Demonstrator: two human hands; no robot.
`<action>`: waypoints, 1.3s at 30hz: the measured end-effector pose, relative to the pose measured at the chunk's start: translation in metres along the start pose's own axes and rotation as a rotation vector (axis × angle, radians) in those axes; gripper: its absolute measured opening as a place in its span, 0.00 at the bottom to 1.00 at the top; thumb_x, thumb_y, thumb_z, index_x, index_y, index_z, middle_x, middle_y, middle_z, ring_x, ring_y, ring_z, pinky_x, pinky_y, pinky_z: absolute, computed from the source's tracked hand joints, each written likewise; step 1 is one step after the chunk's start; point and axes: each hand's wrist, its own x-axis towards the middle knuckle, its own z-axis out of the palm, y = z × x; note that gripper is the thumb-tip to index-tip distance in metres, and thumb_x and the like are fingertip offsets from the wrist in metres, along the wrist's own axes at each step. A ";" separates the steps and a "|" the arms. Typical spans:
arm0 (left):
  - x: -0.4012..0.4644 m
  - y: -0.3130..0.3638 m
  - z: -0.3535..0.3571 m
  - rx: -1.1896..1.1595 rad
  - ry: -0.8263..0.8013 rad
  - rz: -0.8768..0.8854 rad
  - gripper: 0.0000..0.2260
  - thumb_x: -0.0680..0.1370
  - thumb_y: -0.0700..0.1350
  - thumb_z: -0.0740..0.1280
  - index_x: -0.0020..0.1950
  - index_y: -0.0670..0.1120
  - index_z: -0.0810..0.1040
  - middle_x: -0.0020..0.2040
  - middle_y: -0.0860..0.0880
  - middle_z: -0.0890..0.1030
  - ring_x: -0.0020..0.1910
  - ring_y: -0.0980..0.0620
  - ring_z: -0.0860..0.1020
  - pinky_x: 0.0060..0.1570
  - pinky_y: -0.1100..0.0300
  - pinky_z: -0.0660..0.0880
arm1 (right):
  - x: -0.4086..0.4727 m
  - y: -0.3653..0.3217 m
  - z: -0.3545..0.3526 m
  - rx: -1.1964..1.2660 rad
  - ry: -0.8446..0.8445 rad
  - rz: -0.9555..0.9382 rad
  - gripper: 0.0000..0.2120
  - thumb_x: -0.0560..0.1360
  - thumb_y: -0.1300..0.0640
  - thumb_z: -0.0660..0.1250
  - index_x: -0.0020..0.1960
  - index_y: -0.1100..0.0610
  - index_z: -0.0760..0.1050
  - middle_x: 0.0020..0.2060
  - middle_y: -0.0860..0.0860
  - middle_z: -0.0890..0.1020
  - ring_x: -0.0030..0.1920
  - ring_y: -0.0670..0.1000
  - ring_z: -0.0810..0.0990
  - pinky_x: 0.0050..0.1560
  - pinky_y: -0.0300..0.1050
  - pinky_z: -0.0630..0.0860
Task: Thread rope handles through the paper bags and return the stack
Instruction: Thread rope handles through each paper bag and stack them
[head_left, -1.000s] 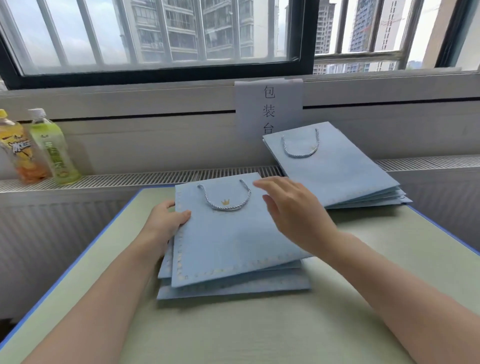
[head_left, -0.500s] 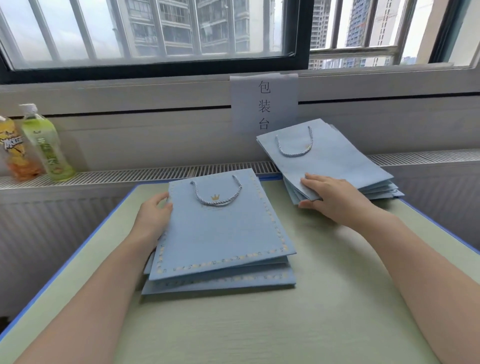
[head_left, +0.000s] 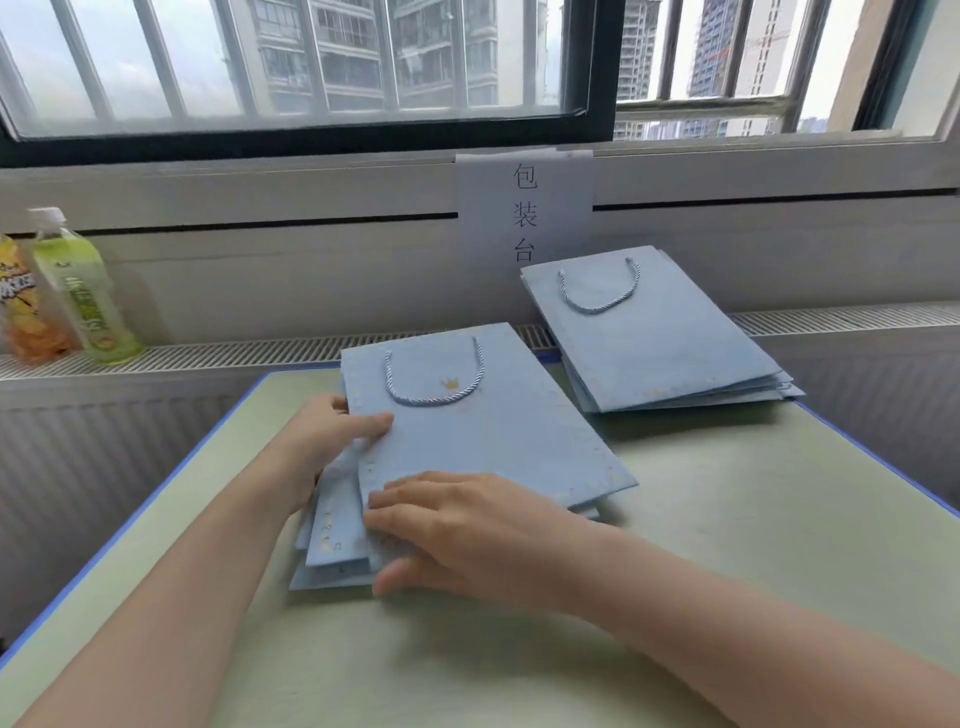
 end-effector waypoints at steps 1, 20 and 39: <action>0.001 -0.001 0.001 0.000 0.020 0.022 0.03 0.74 0.39 0.70 0.46 0.41 0.78 0.44 0.43 0.83 0.33 0.50 0.82 0.38 0.56 0.79 | -0.001 0.003 -0.005 0.085 0.022 -0.007 0.22 0.77 0.45 0.56 0.53 0.61 0.79 0.49 0.56 0.83 0.49 0.57 0.81 0.47 0.49 0.78; 0.000 -0.002 -0.001 -0.061 0.054 0.036 0.16 0.78 0.30 0.54 0.55 0.45 0.76 0.47 0.41 0.81 0.41 0.43 0.80 0.41 0.53 0.76 | -0.067 0.129 -0.060 -0.502 -0.032 0.775 0.16 0.81 0.48 0.56 0.61 0.55 0.73 0.60 0.50 0.78 0.57 0.56 0.77 0.48 0.49 0.75; -0.003 0.001 0.009 -0.100 0.058 0.038 0.06 0.76 0.33 0.66 0.52 0.39 0.76 0.44 0.41 0.82 0.31 0.49 0.81 0.30 0.57 0.79 | -0.015 0.064 -0.029 -0.096 0.357 0.378 0.14 0.79 0.55 0.57 0.57 0.58 0.78 0.53 0.52 0.81 0.52 0.55 0.80 0.46 0.51 0.78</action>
